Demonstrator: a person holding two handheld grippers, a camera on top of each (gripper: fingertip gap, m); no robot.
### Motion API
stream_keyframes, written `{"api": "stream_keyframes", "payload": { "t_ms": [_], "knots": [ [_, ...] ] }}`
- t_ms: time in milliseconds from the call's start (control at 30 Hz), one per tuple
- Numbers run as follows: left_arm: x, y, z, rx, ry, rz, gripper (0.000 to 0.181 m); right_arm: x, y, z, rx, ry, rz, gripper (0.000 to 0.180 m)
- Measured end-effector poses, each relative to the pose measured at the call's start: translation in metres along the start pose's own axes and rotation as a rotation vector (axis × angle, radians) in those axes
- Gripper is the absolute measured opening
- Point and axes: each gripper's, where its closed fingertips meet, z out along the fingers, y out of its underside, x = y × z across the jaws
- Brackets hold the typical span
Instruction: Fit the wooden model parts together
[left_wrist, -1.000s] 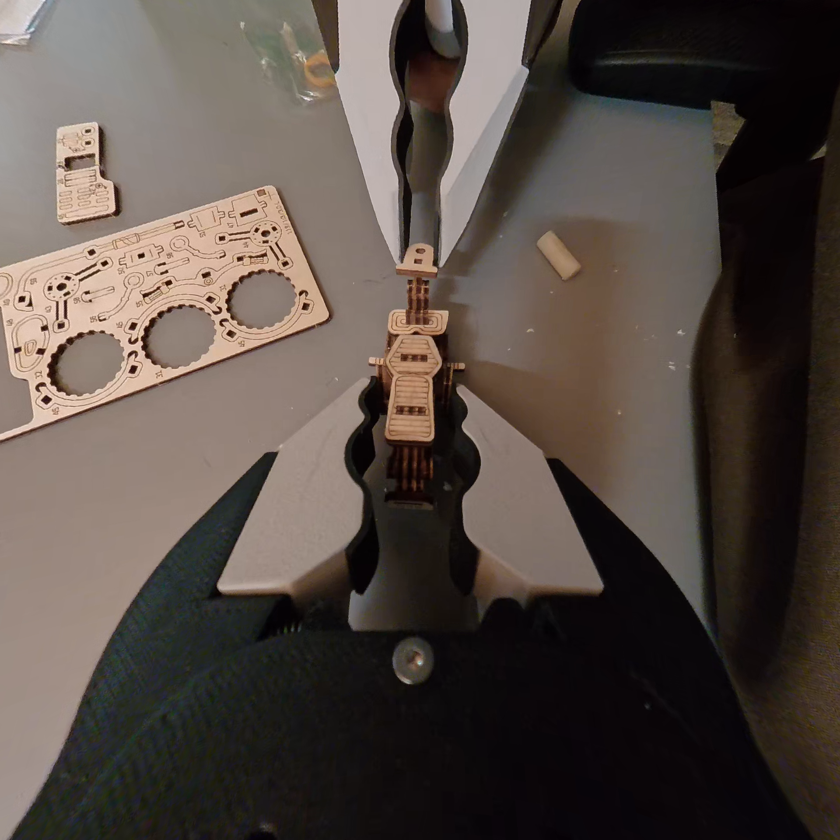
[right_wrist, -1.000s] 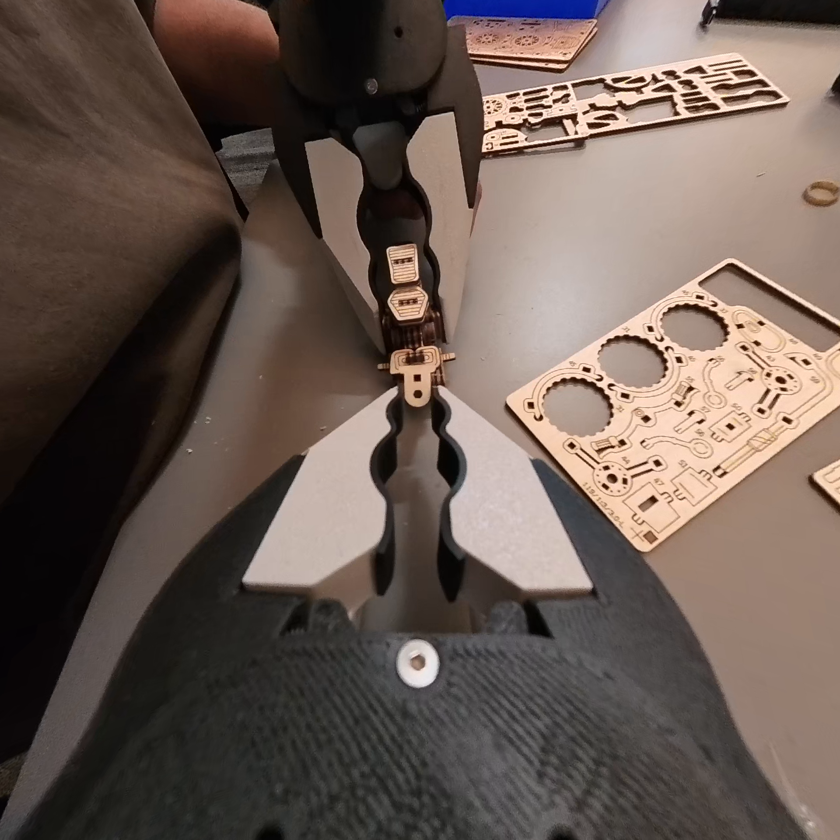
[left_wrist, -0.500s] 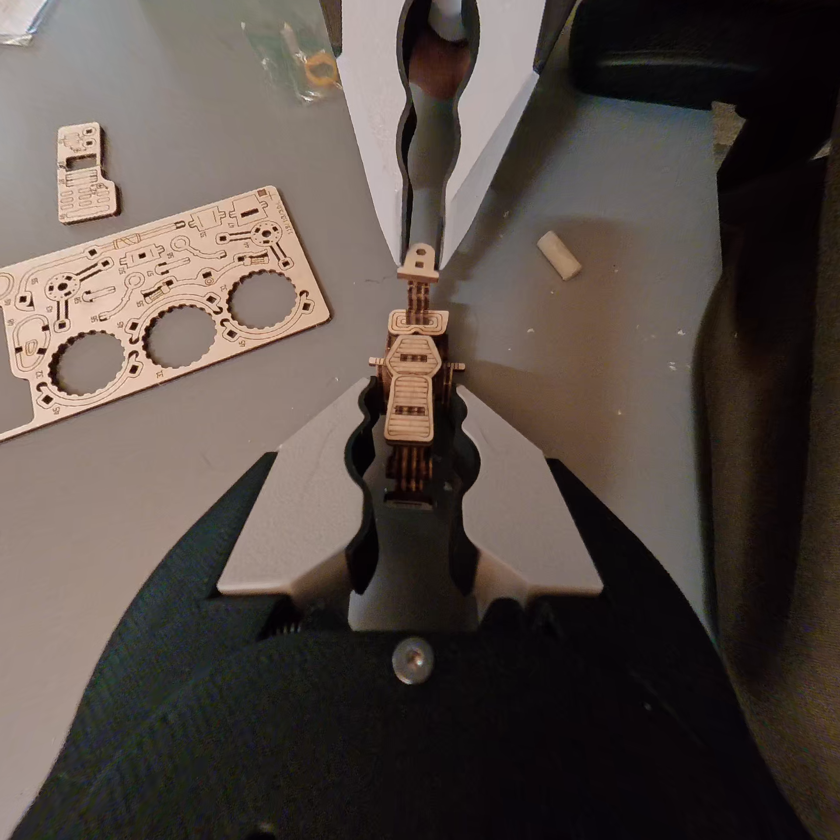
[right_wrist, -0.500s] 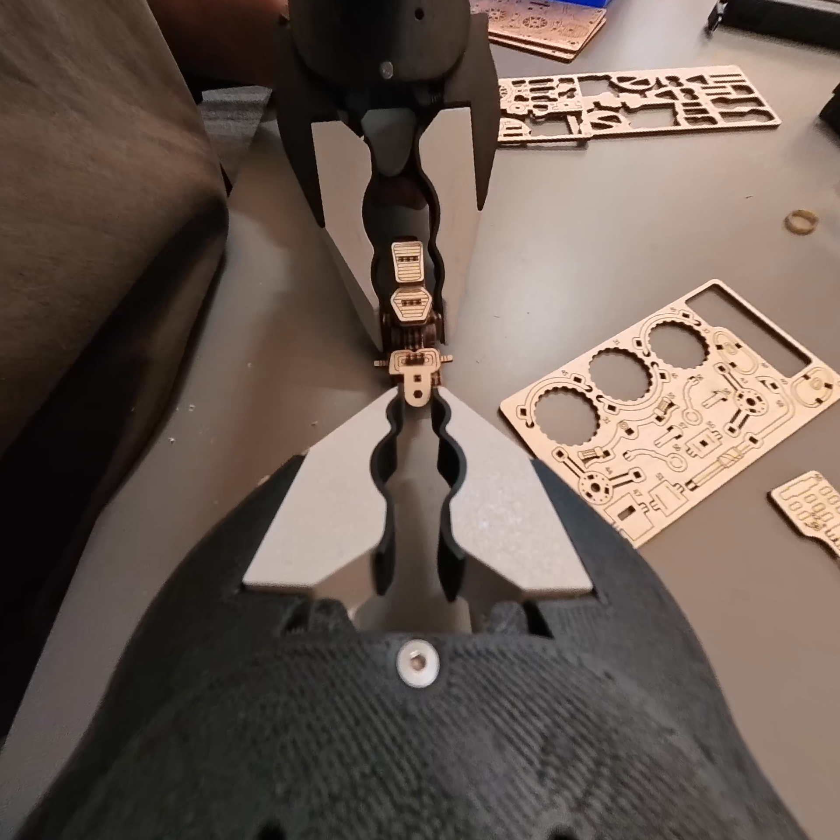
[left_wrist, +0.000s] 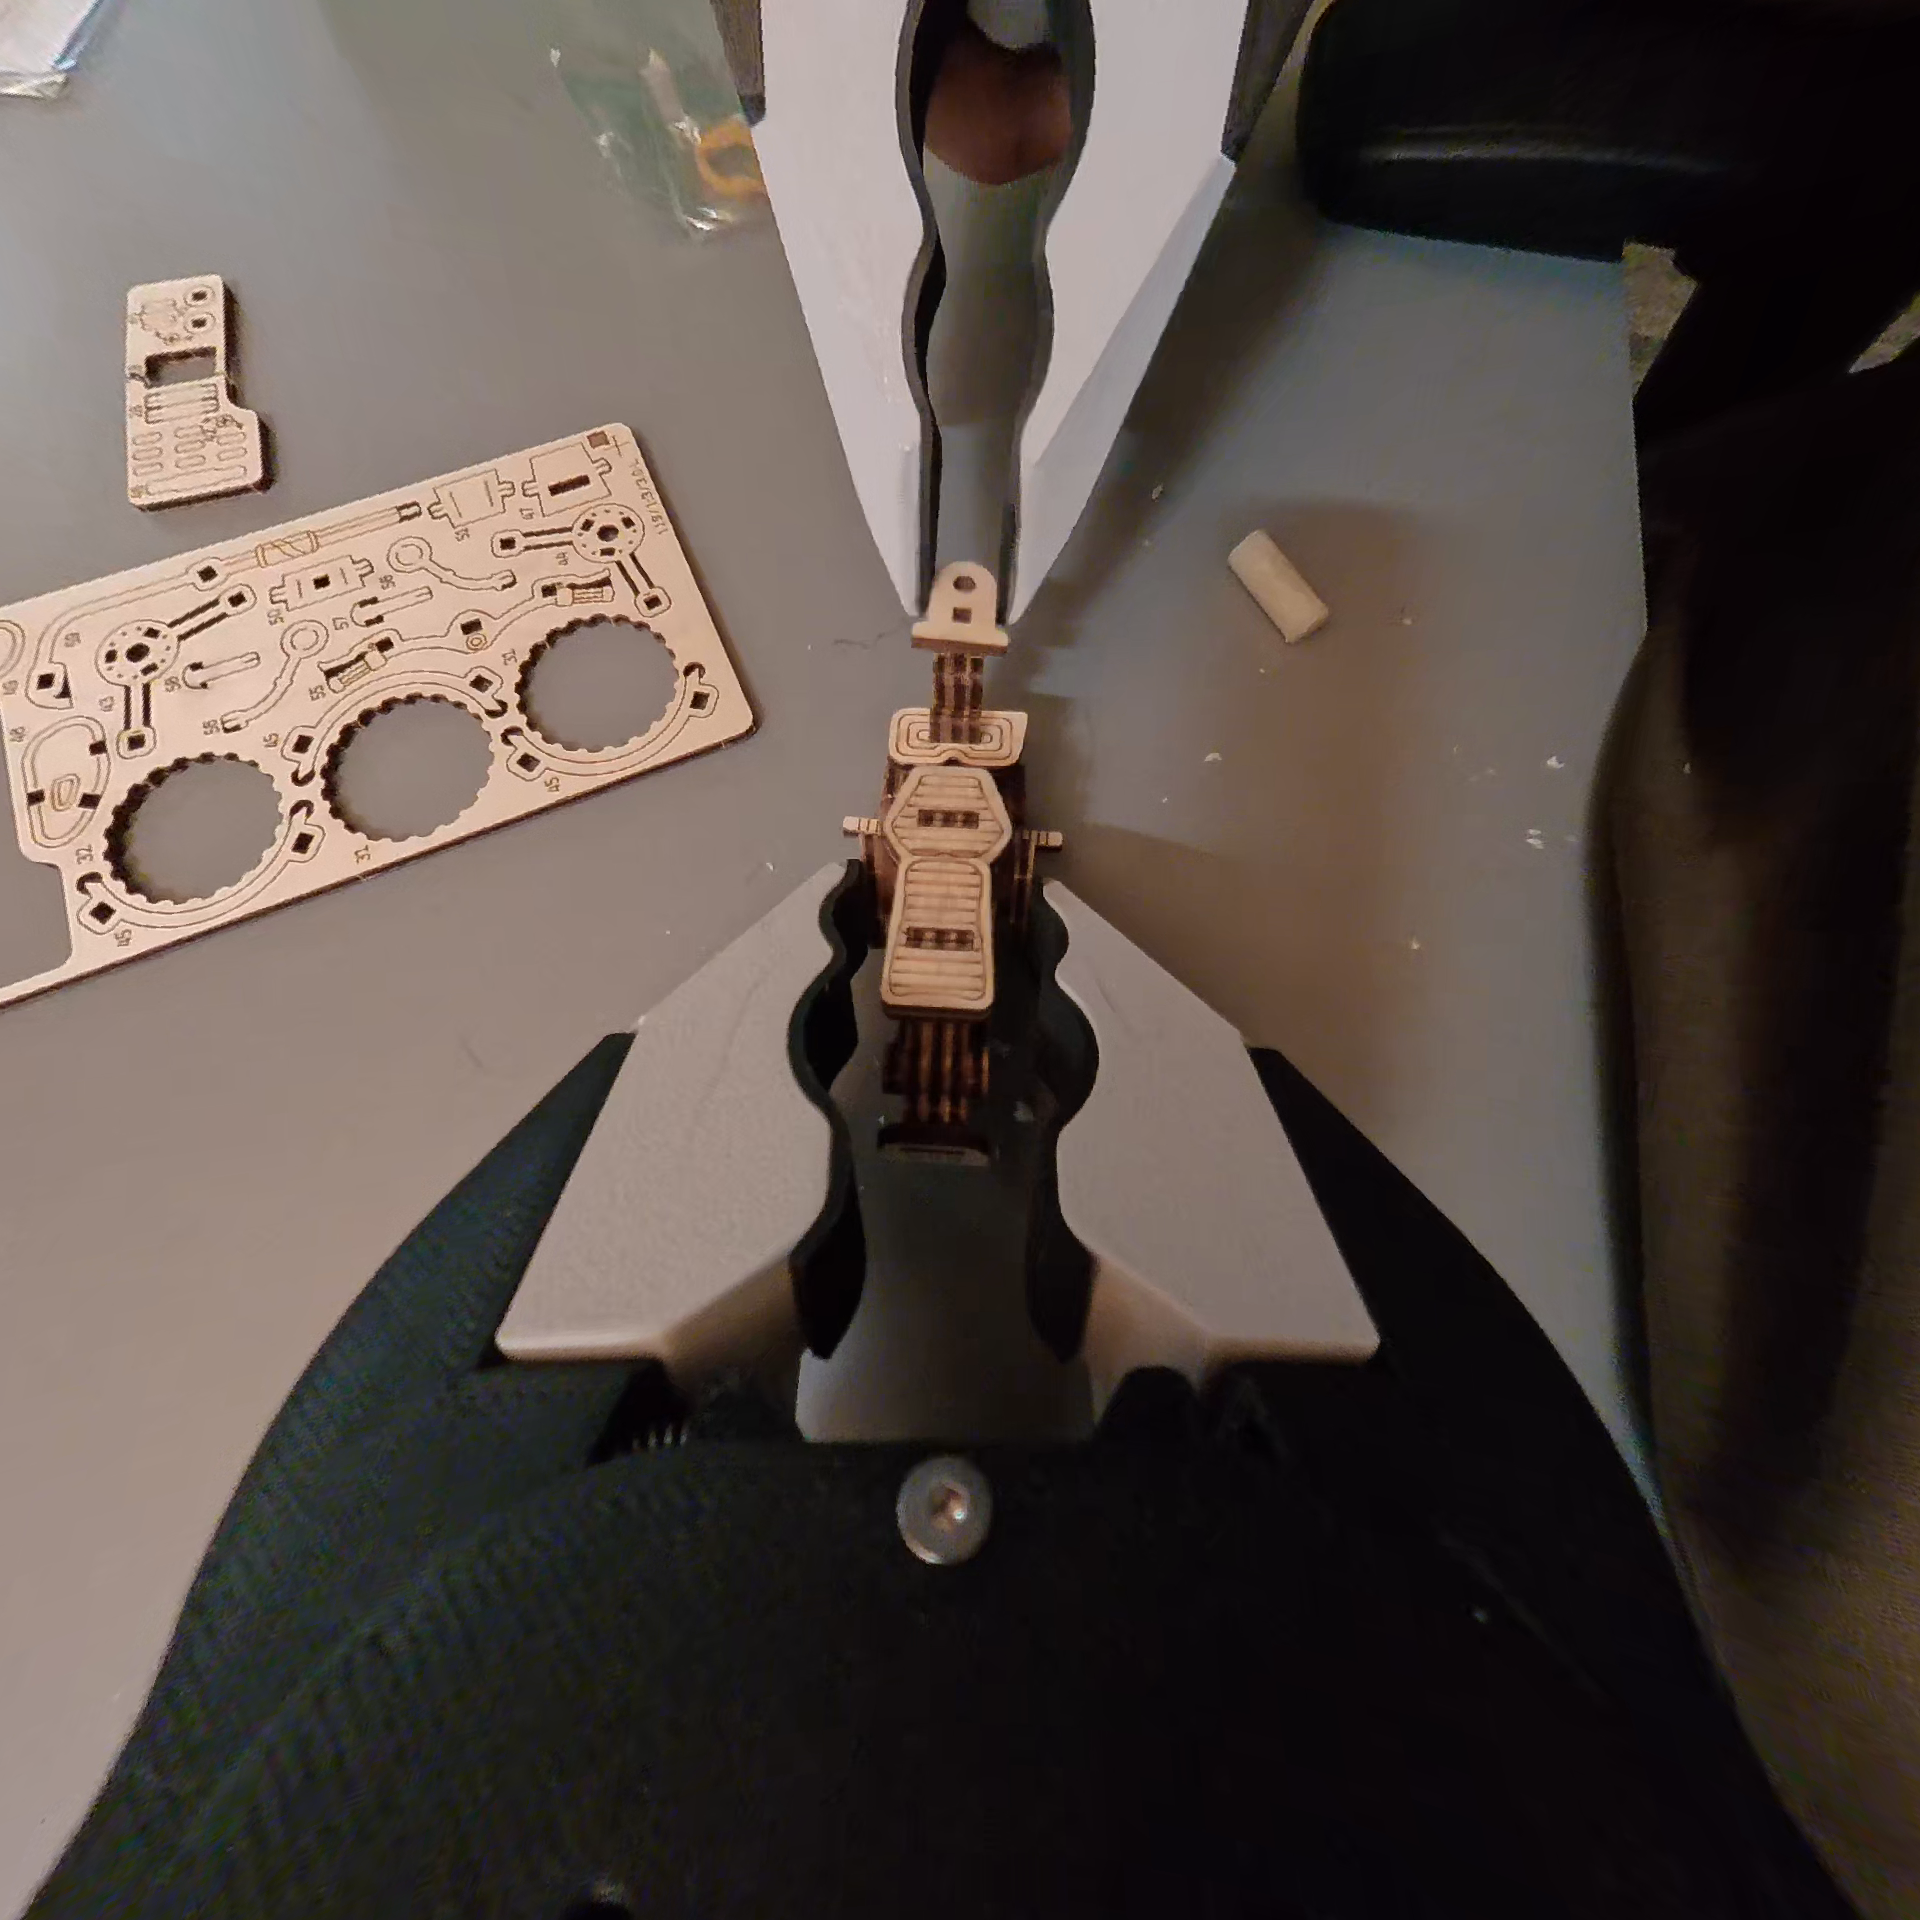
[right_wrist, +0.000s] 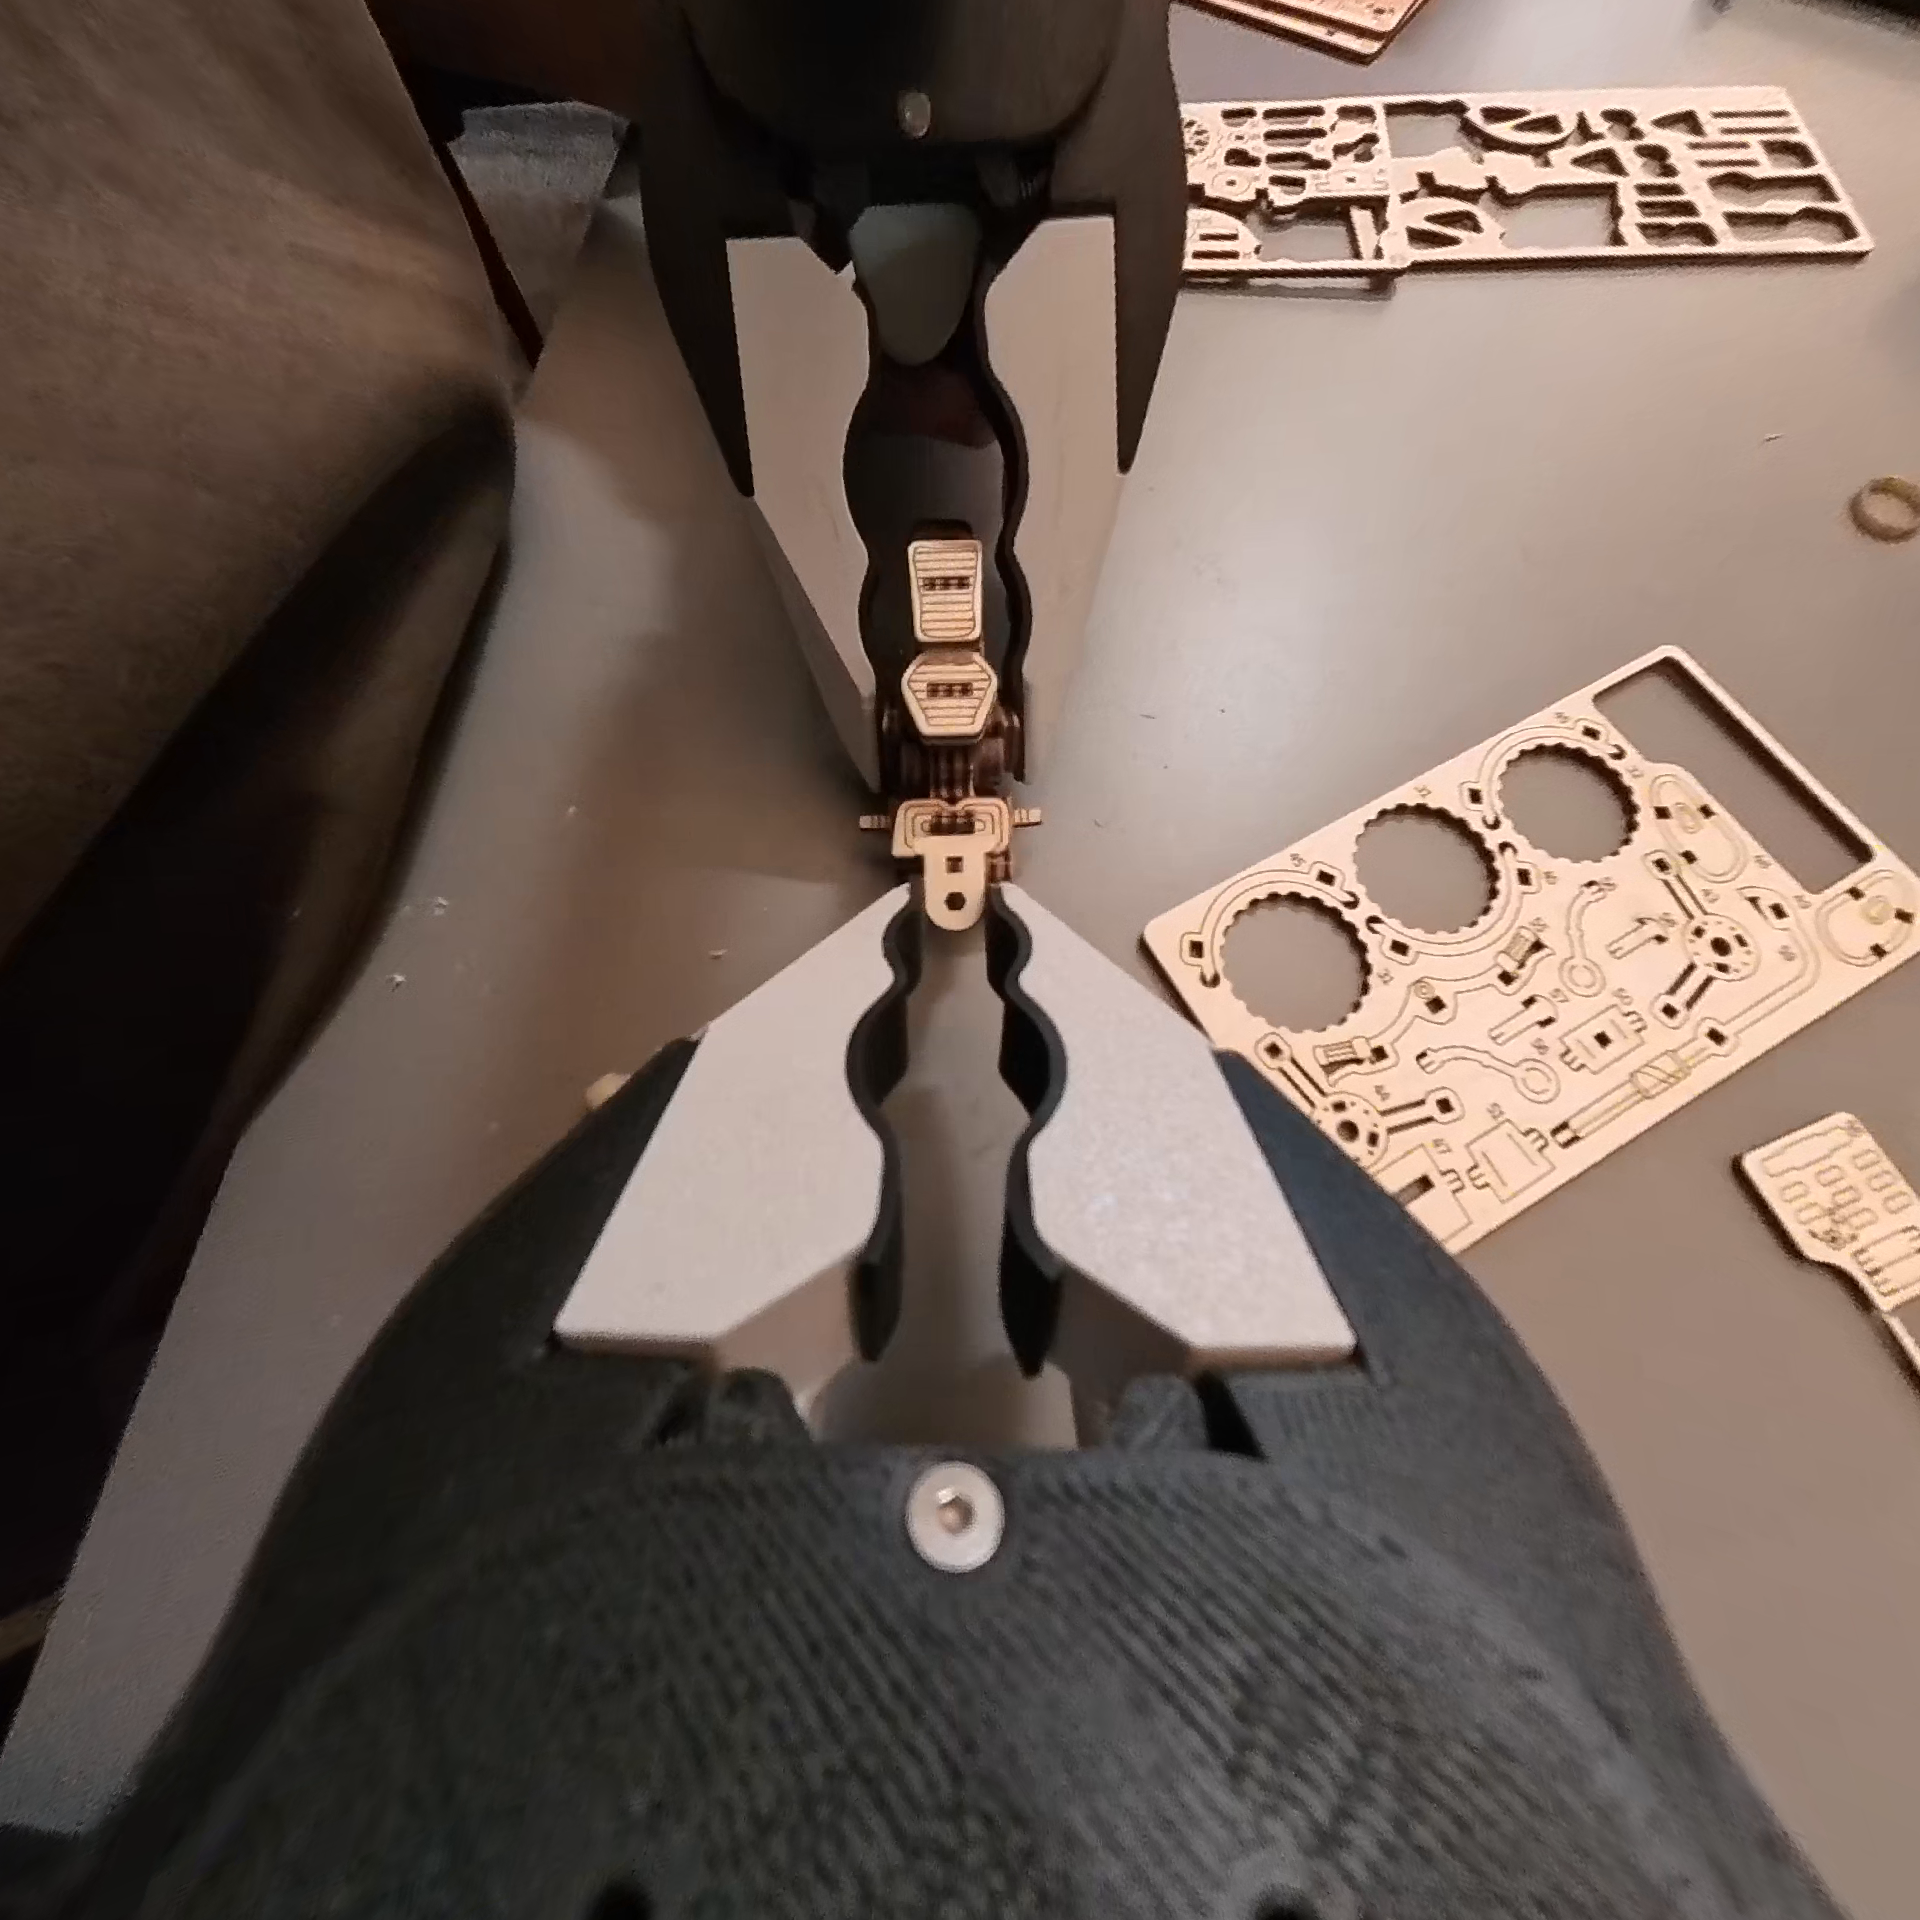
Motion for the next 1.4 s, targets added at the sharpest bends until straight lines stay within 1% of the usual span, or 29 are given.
{"api": "stream_keyframes", "payload": {
  "t_ms": [733,1267,1300,1400],
  "knots": [
    [0.0004,0.0,0.0,0.0,-0.008,0.014,0.029,-0.0006,0.0024,-0.0015,-0.059,-0.026,-0.022,0.009],
    [0.0005,-0.0002,0.0001,-0.001,-0.01,0.016,0.029,-0.0001,0.0038,-0.0005,-0.08,0.002,-0.031,0.01],
    [0.0004,-0.0002,0.0,-0.001,-0.011,0.016,0.029,-0.0003,0.0039,-0.0004,-0.08,0.004,-0.026,0.01],
    [0.0002,-0.0002,0.0001,-0.001,-0.011,0.014,0.029,-0.0018,0.0046,0.0007,-0.082,0.006,-0.006,0.028]
  ]
}}
